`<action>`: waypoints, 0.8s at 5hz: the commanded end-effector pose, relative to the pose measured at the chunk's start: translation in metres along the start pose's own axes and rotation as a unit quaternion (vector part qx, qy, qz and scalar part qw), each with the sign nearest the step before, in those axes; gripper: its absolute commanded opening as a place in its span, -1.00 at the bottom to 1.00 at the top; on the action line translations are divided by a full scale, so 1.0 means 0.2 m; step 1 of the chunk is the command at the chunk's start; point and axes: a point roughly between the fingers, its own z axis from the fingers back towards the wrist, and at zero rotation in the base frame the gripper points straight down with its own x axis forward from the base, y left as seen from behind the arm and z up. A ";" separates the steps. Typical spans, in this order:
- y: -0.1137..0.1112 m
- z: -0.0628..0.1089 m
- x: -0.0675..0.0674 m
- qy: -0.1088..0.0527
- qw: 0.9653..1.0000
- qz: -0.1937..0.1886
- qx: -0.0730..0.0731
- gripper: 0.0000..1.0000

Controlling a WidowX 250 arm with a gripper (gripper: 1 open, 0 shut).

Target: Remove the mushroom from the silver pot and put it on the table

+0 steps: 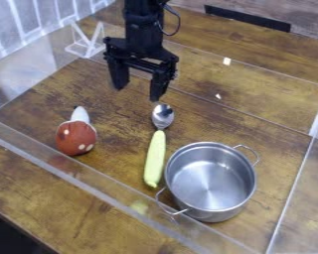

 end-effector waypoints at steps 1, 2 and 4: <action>0.05 0.07 0.03 -0.026 1.000 0.012 0.002 1.00; 0.08 0.05 0.04 -0.025 1.000 0.017 0.000 1.00; 0.12 0.08 0.08 -0.025 0.999 0.021 -0.005 1.00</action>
